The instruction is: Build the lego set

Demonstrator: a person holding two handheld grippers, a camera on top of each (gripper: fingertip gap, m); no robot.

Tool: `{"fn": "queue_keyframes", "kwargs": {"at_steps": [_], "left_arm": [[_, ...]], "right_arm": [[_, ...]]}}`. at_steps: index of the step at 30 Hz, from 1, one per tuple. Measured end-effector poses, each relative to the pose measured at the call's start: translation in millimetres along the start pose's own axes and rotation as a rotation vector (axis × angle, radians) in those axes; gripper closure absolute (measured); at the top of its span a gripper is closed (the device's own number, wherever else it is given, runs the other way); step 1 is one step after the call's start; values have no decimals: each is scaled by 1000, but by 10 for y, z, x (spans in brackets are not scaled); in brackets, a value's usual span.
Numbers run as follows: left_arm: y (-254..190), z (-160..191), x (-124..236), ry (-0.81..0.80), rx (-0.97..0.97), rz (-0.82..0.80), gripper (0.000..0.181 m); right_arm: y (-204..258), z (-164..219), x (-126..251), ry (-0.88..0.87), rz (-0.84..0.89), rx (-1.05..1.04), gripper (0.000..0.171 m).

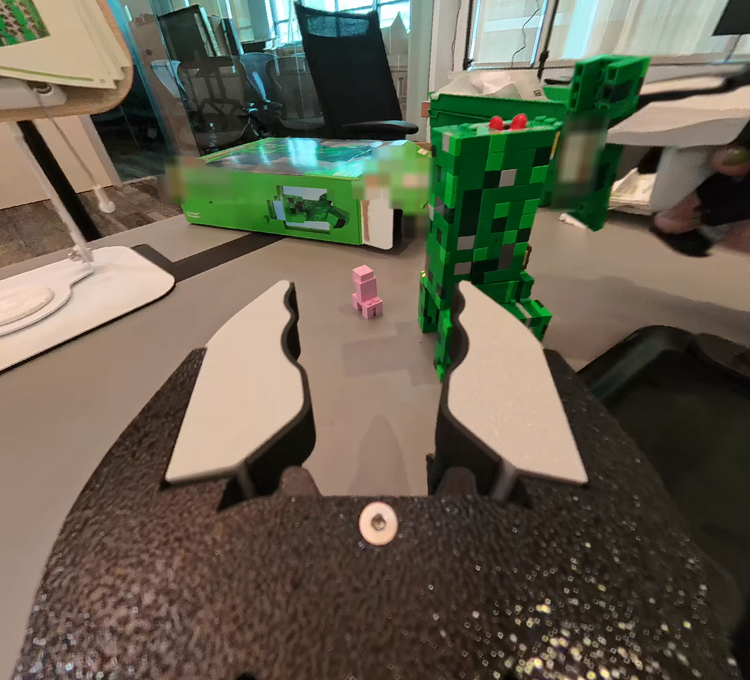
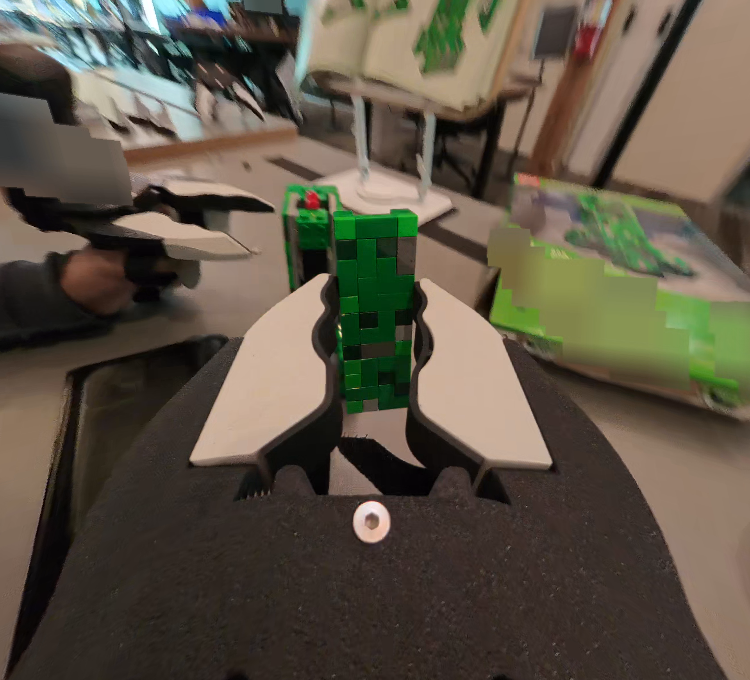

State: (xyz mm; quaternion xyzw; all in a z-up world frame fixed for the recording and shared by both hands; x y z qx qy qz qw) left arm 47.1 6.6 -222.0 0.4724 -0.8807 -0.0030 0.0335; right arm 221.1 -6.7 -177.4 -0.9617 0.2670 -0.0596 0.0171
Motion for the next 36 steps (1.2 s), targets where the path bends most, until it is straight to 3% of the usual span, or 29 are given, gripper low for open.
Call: {"fn": "queue_keyframes", "kwargs": {"at_steps": [5,21,27,36], "left_arm": [[-66,-147,53,-79,-3,72,106],[-332,-287,6,-120,-69,174,103],[-483,-346,-224,-56,-60,428,90],[-564,-312,-499,46,-27,787,101]], "right_arm": [[178,-40,-22,-229,-126,38,137],[187,81,-246,-161,-43,73,137],[224,95,-315,-176,-79,31,137],[182,127,-336,-178,-81,20,136]]}}
Point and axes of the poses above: each gripper's, where its closed fingertips meet, x back along the fingers, z out of its underside, y = z × x across the jaws, the point moved 2 cm from there along x, back along the fingers, and after that the axes turned 9 degrees about -z, right-handed, at the moved point
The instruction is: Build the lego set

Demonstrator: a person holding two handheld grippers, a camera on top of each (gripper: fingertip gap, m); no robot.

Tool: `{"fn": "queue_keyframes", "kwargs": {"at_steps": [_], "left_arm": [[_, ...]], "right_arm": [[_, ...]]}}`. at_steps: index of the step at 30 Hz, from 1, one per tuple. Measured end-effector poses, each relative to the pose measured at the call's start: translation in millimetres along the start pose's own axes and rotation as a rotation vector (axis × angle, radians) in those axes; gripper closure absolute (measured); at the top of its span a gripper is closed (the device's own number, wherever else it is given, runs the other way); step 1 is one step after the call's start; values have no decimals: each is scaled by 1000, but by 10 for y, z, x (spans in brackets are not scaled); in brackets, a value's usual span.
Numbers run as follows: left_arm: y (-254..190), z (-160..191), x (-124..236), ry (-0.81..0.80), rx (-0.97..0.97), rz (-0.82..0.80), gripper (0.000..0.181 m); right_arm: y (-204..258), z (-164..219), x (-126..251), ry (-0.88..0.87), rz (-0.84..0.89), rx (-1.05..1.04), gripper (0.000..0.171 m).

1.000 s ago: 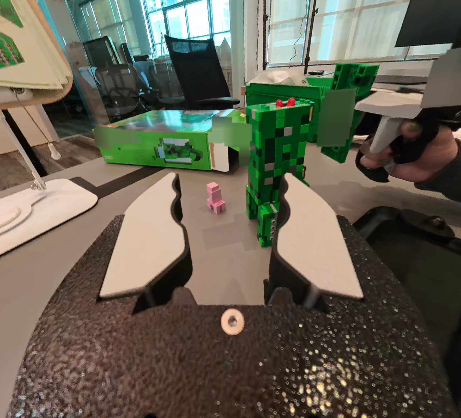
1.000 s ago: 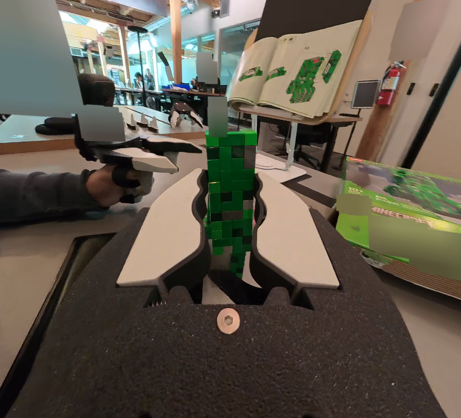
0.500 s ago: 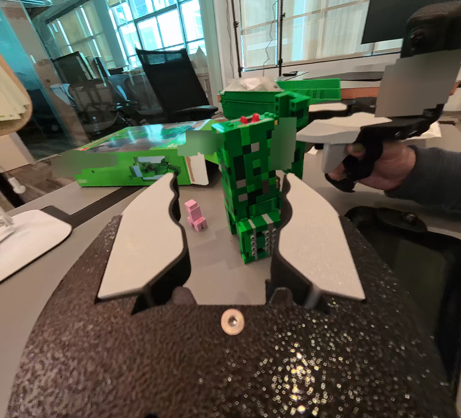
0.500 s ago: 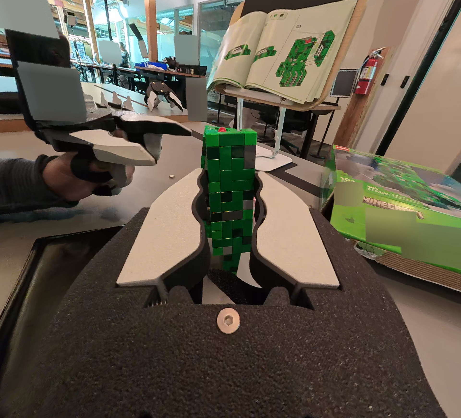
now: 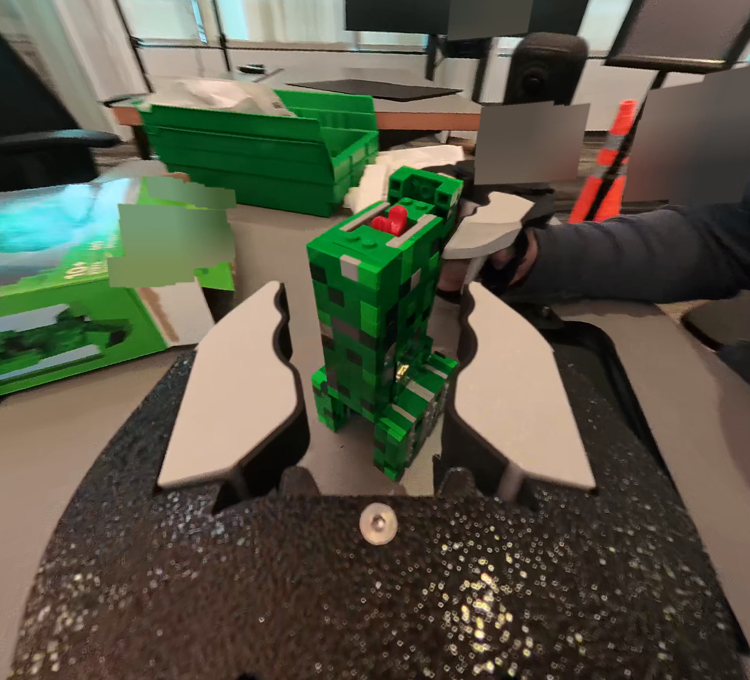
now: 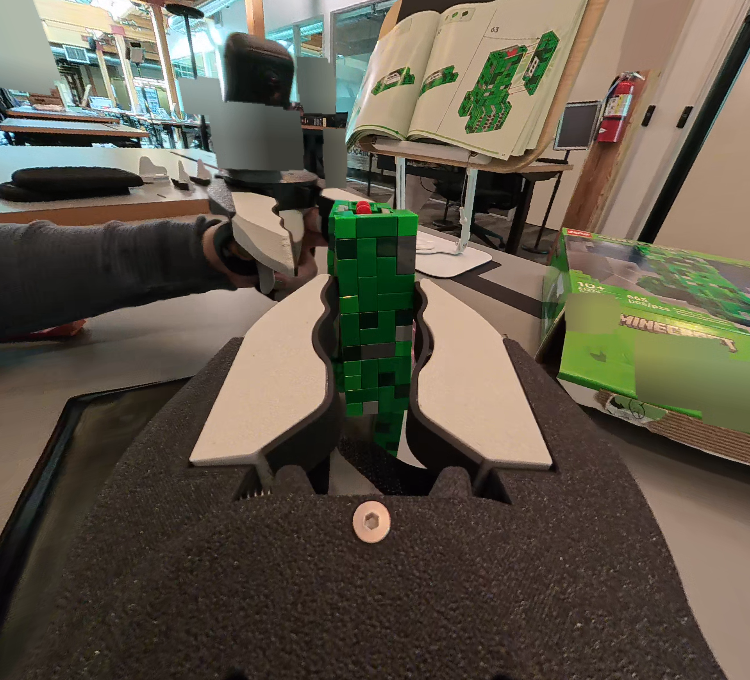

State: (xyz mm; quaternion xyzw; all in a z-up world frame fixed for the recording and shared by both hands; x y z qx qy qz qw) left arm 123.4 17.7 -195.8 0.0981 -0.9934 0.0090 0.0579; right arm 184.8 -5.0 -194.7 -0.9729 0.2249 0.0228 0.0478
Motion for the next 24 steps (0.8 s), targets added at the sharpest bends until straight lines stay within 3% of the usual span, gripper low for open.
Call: {"fn": "queue_keyframes", "kwargs": {"at_steps": [6,11,24], "left_arm": [[-44,39,-64,25,28,108,116],[-28,39,-63,13,24,33,129],[-68,49,31,-7,60,-57,137]], "right_arm": [[17,27,-20,-35,-63,-52,136],[29,22,-12,-82,-125,-95,137],[-4,59,-35,-71,-185,-75,137]]}}
Point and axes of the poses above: each gripper's, where its closed fingertips meet, x back along the fingers, z out of its underside, y = z × x across the jaws, the point moved 2 cm from there along x, back along the fingers, and after that the axes turned 9 degrees about -z, right-handed, at the moved point
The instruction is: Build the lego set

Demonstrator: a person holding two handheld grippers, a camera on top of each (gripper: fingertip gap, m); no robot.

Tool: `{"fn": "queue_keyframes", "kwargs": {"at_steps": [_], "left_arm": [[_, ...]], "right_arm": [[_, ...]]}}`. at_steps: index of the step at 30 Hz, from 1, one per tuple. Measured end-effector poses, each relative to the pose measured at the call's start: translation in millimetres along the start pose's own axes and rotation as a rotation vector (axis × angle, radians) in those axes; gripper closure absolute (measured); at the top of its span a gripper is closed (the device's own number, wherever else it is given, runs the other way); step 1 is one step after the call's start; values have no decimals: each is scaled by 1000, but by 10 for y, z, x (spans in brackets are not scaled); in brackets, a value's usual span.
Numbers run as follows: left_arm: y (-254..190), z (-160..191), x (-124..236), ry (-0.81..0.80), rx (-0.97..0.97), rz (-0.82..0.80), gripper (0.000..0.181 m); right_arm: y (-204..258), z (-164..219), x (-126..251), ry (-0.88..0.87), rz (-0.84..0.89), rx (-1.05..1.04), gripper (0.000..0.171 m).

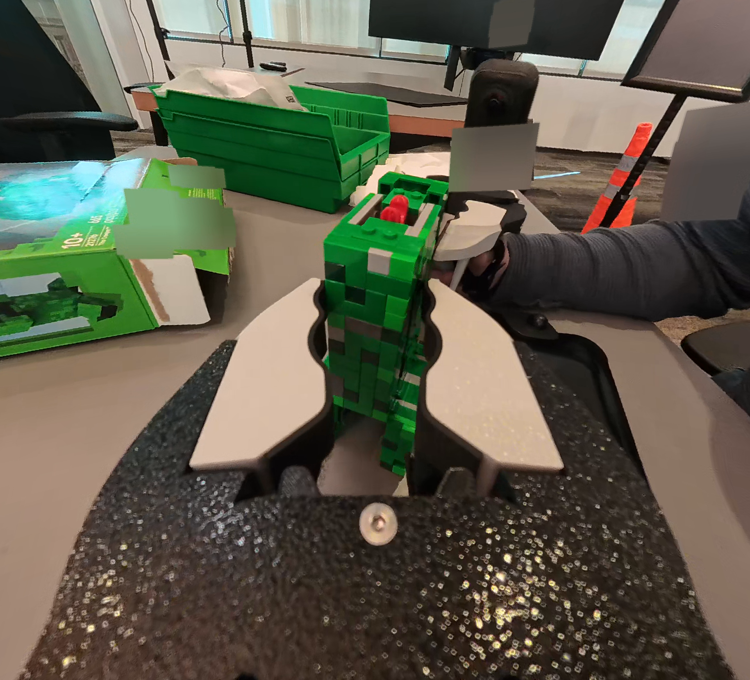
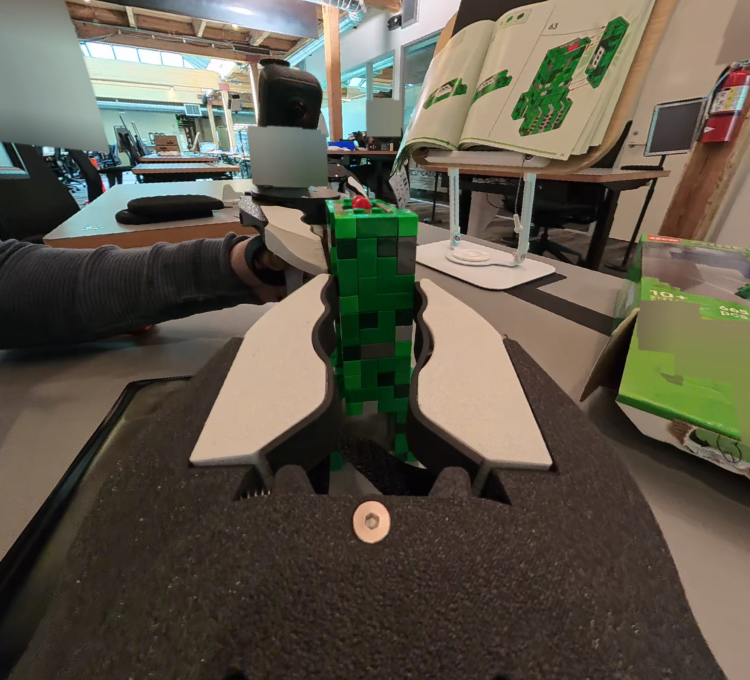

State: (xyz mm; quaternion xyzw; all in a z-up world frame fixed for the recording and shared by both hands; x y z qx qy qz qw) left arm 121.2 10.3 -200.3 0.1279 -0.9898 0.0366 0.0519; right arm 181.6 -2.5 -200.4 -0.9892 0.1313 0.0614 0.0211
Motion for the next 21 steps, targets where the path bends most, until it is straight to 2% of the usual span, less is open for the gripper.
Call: {"fn": "queue_keyframes", "kwargs": {"at_steps": [12,18,21], "left_arm": [[-66,2,-33,19,-1,41,142],[-89,2,-45,0,-5,40,138],[-85,8,-59,5,-38,27,143]], "right_arm": [[-27,-33,22,70,-82,10,136],[-23,4,24,113,-109,17,136],[-35,2,15,116,-122,16,136]]}}
Point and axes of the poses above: each gripper's, where its closed fingertips meet, x back along the fingers, z out of its underside, y = z × x across the jaws, the point moved 2 cm from there along x, back along the fingers, and after that the axes turned 9 degrees about -z, right-handed, at the moved point
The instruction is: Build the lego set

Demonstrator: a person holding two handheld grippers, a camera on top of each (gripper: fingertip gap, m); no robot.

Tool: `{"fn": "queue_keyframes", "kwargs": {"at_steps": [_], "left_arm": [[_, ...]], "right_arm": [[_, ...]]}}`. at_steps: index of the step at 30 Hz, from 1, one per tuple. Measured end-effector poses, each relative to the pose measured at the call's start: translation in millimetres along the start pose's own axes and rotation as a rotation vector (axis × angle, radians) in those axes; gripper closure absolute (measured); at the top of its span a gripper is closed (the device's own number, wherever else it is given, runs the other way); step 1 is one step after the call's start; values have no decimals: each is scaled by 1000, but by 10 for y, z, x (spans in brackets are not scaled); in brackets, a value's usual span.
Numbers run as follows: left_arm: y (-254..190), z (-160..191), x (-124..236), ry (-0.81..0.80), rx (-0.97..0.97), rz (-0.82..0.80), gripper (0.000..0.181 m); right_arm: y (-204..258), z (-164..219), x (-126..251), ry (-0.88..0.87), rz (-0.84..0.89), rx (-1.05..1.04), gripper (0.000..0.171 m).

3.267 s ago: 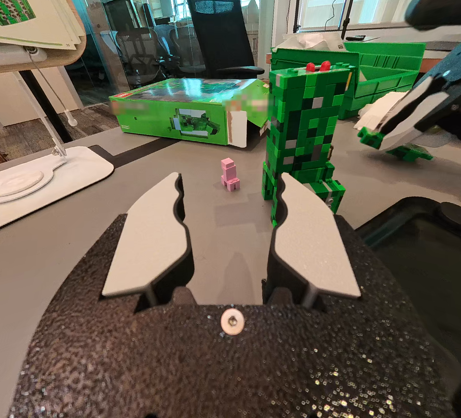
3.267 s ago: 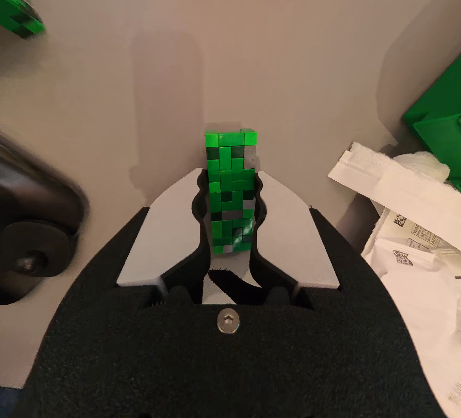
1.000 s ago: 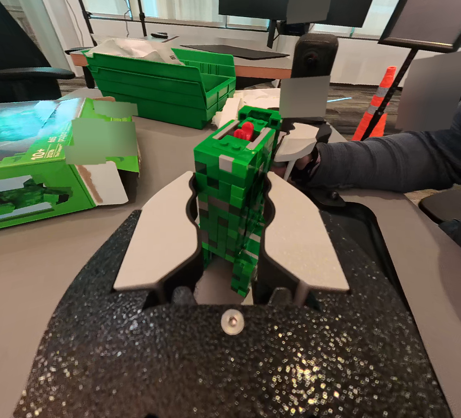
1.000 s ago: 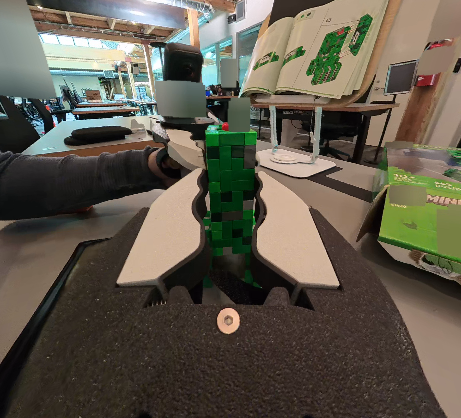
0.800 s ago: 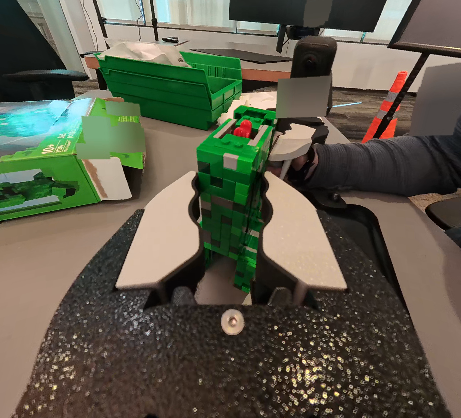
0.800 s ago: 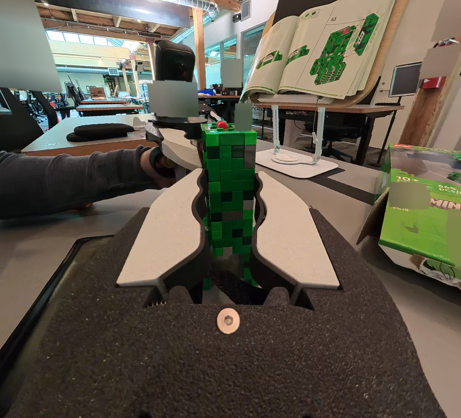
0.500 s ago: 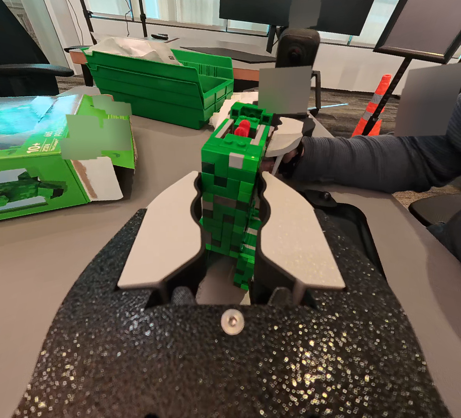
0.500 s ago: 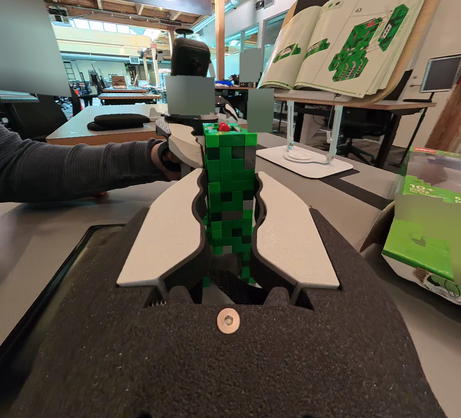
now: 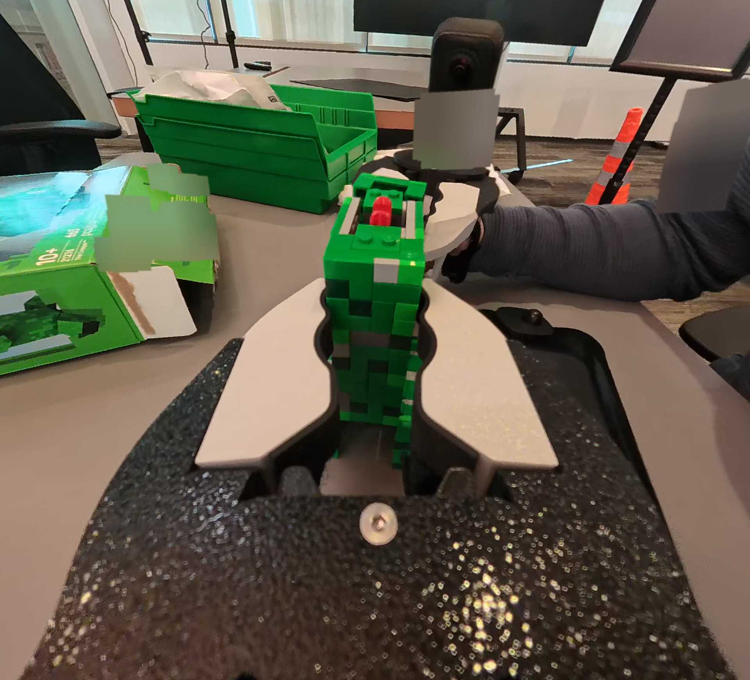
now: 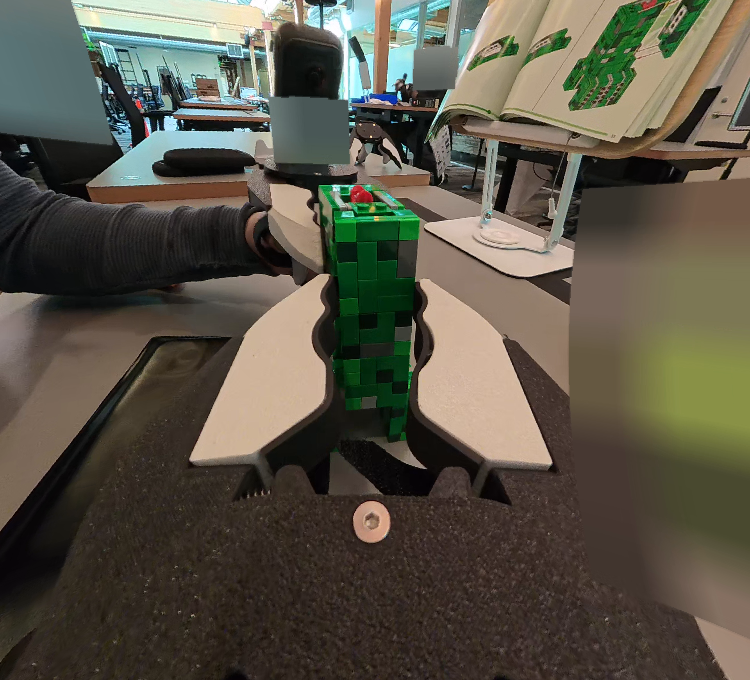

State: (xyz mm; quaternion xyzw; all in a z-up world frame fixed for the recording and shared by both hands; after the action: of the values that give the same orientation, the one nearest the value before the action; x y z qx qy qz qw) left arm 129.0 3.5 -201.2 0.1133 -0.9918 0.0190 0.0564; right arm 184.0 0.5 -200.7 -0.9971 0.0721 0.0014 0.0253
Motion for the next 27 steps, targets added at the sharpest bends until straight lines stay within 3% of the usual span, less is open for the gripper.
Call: {"fn": "queue_keyframes", "kwargs": {"at_steps": [16,27], "left_arm": [[-27,-2,-24,44,-35,42,144],[-36,-4,-33,-3,-8,49,144]], "right_arm": [[0,-7,-10,92,-149,-30,136],[24,30,-56,-8,-163,-86,136]]}}
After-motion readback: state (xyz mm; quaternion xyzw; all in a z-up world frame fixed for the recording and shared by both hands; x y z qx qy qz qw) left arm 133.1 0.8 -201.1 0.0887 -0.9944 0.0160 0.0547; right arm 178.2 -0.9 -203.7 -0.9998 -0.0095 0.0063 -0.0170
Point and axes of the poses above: each gripper's, where its closed fingertips meet, x back along the fingers, z out of its underside, y = z × x across the jaws, the point moved 2 cm from there along x, back along the fingers, and after that the axes turned 9 degrees about -z, right-handed, at the moved point
